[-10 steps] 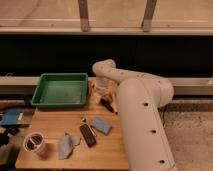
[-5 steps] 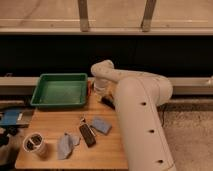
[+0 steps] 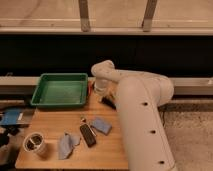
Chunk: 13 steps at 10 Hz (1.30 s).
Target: Place brush in table surface
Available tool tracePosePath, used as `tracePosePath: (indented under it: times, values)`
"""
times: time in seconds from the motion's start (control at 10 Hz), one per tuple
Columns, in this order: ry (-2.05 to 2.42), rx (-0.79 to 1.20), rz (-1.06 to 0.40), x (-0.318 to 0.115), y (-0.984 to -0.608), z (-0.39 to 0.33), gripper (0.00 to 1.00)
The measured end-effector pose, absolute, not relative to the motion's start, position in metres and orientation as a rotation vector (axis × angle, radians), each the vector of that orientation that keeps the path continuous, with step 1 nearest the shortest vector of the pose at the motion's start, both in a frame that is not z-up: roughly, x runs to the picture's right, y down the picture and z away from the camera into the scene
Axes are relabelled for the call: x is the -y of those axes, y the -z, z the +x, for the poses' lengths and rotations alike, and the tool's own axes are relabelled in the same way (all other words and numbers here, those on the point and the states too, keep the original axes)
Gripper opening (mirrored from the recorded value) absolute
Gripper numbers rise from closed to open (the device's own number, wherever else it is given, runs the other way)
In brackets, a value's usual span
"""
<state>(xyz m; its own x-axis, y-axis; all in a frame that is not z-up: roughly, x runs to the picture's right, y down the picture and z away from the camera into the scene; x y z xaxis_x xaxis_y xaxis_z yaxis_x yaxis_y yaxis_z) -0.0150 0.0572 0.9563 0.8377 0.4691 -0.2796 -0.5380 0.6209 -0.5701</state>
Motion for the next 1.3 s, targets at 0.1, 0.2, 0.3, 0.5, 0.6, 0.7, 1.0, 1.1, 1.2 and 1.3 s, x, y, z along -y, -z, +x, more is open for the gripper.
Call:
tracePosePath:
  times: [0.1, 0.2, 0.3, 0.5, 0.6, 0.7, 1.0, 1.1, 1.2, 1.3]
  values:
    - [-0.587, -0.093, -0.660, -0.048, -0.949, -0.016, 0.00]
    - [-0.601, -0.084, -0.630, -0.035, -0.936, -0.011, 0.00]
    - [-0.617, -0.074, -0.601, -0.022, -0.924, -0.005, 0.00]
    - [-0.654, -0.040, -0.539, 0.005, -0.900, 0.005, 0.00]
    - [-0.675, -0.025, -0.504, 0.019, -0.890, 0.013, 0.00]
    - [-0.696, -0.009, -0.470, 0.032, -0.880, 0.021, 0.00]
    - [-0.749, 0.044, -0.402, 0.061, -0.856, 0.040, 0.00]
    - [-0.762, 0.069, -0.389, 0.066, -0.849, 0.044, 0.00]
    - [-0.766, 0.089, -0.387, 0.065, -0.845, 0.044, 0.00]
    - [-0.768, 0.109, -0.383, 0.065, -0.841, 0.041, 0.00]
